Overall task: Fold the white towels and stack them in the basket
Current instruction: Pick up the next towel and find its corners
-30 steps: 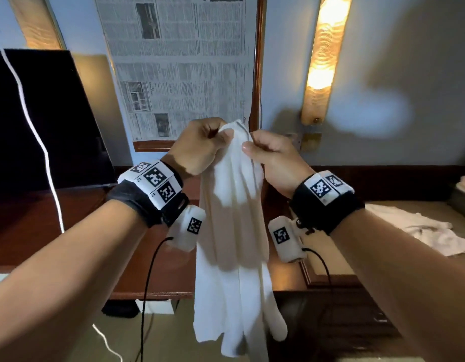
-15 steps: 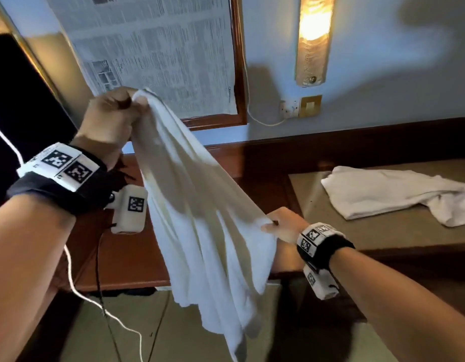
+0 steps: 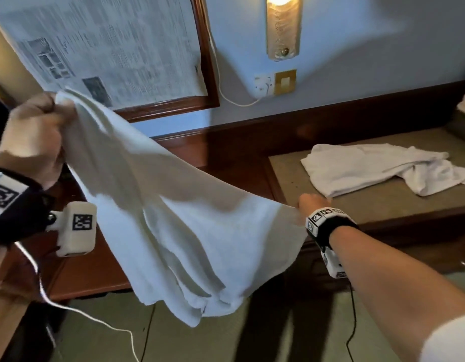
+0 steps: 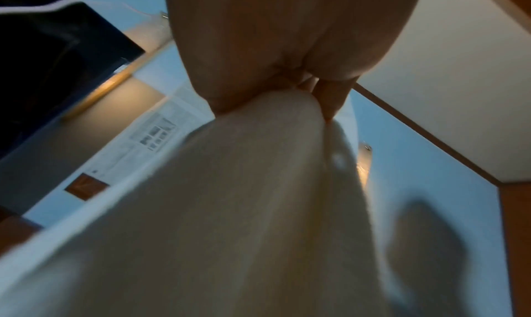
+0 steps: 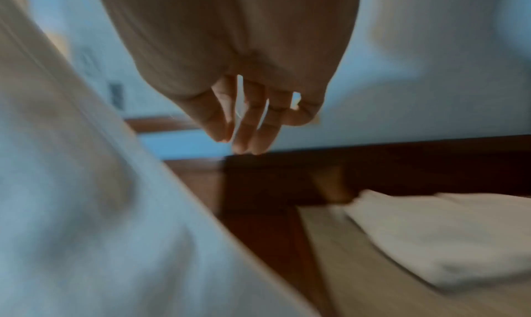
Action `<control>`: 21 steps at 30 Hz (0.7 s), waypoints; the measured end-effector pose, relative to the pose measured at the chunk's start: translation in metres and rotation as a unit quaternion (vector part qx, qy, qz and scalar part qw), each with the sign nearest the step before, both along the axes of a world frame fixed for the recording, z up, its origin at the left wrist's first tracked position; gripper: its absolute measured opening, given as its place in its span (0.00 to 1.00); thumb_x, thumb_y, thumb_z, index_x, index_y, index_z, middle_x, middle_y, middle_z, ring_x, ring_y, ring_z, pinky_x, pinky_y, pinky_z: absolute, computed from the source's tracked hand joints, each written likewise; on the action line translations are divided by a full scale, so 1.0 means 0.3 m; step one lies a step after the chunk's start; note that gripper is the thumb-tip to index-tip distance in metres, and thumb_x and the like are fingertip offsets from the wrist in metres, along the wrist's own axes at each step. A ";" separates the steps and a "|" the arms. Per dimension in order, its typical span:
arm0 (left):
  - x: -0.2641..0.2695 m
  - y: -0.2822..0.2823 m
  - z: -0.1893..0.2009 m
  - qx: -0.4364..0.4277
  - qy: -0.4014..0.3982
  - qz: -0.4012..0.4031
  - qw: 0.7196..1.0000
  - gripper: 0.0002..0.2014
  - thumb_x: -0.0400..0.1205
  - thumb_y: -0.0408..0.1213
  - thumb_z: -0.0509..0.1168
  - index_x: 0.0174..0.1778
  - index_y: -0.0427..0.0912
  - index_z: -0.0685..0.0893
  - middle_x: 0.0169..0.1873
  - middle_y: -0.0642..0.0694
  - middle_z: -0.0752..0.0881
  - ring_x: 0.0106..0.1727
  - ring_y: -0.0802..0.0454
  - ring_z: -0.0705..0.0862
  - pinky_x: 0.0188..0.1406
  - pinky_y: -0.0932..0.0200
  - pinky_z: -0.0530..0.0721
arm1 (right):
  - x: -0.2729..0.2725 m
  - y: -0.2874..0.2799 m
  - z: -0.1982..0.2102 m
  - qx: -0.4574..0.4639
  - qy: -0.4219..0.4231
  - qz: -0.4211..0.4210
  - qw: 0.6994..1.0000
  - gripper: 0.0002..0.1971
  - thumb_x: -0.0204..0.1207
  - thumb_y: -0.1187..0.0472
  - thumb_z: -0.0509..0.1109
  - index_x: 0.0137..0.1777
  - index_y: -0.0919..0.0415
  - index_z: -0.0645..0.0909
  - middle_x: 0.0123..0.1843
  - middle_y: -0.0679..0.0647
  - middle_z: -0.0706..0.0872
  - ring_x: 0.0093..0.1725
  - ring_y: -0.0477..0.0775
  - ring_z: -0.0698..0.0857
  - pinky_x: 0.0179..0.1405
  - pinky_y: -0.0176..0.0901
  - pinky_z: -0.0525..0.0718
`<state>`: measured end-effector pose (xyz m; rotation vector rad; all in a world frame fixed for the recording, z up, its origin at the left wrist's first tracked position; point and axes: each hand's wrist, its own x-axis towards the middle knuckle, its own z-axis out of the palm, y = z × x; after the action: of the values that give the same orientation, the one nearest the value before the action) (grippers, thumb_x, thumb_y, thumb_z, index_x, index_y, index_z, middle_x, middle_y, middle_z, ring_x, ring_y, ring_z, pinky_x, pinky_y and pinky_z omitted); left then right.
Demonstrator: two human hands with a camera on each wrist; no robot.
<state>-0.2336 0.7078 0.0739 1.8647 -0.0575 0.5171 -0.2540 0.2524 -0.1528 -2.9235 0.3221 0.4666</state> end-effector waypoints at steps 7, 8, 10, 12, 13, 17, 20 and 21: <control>-0.140 -0.258 0.013 0.128 -0.004 -0.111 0.986 0.11 0.89 0.32 0.62 0.42 0.36 0.85 0.36 0.45 0.86 0.37 0.59 0.83 0.41 0.59 0.80 | -0.061 0.480 0.367 0.383 -0.319 0.192 0.846 0.06 0.78 0.59 0.74 0.44 0.60 0.90 0.36 0.51 0.90 0.34 0.47 0.84 0.38 0.42 0.81; -0.146 -0.268 0.006 0.142 -0.002 -0.132 0.981 0.11 0.88 0.33 0.63 0.41 0.33 0.84 0.37 0.43 0.87 0.38 0.57 0.84 0.43 0.57 0.80 | -0.090 0.542 0.421 0.423 -0.323 0.217 0.818 0.07 0.78 0.57 0.74 0.45 0.60 0.90 0.35 0.51 0.89 0.33 0.48 0.83 0.37 0.44 0.82; -0.159 -0.279 -0.010 0.156 -0.009 -0.166 0.974 0.10 0.86 0.31 0.63 0.41 0.31 0.83 0.41 0.36 0.89 0.40 0.47 0.86 0.43 0.53 0.82 | -0.116 0.637 0.488 0.463 -0.320 0.240 0.791 0.11 0.79 0.52 0.73 0.47 0.60 0.89 0.38 0.54 0.90 0.37 0.54 0.86 0.41 0.49 0.84; -0.173 -0.277 -0.014 0.156 -0.005 -0.180 0.971 0.09 0.86 0.25 0.61 0.42 0.31 0.83 0.41 0.39 0.88 0.39 0.56 0.85 0.39 0.61 0.81 | -0.118 0.691 0.533 0.463 -0.335 0.220 0.791 0.16 0.77 0.48 0.73 0.47 0.63 0.89 0.39 0.56 0.90 0.39 0.55 0.87 0.43 0.54 0.85; -0.183 -0.274 -0.007 0.165 -0.005 -0.181 0.970 0.08 0.86 0.24 0.61 0.43 0.32 0.84 0.40 0.43 0.88 0.39 0.61 0.84 0.39 0.63 0.81 | -0.114 0.707 0.554 0.472 -0.346 0.204 0.785 0.18 0.75 0.48 0.73 0.44 0.65 0.88 0.37 0.57 0.88 0.35 0.54 0.84 0.39 0.55 0.84; -0.187 -0.228 0.018 0.171 -0.018 -0.176 0.969 0.09 0.84 0.35 0.64 0.39 0.44 0.85 0.38 0.52 0.88 0.41 0.60 0.83 0.43 0.62 0.81 | -0.125 0.740 0.611 0.619 -0.284 0.140 0.719 0.10 0.82 0.62 0.71 0.40 0.65 0.81 0.26 0.54 0.76 0.16 0.46 0.69 0.15 0.35 0.67; -0.193 -0.212 0.022 0.180 -0.026 -0.174 0.968 0.13 0.88 0.34 0.64 0.36 0.48 0.82 0.35 0.54 0.83 0.34 0.68 0.79 0.37 0.73 0.78 | -0.185 0.771 0.575 0.671 -0.241 0.119 0.691 0.07 0.85 0.66 0.66 0.44 0.65 0.79 0.25 0.49 0.77 0.14 0.44 0.67 0.12 0.33 0.64; -0.197 -0.206 0.017 0.189 -0.023 -0.177 0.966 0.12 0.88 0.35 0.64 0.38 0.45 0.84 0.36 0.52 0.83 0.35 0.66 0.79 0.37 0.72 0.79 | -0.202 0.772 0.553 0.683 -0.238 0.100 0.683 0.08 0.85 0.68 0.65 0.43 0.66 0.78 0.23 0.45 0.77 0.14 0.41 0.69 0.12 0.32 0.65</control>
<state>-0.2928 0.6460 0.0792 2.1499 -0.5449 0.3133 -0.3147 0.4839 0.0130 -1.4530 -0.3297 -0.0981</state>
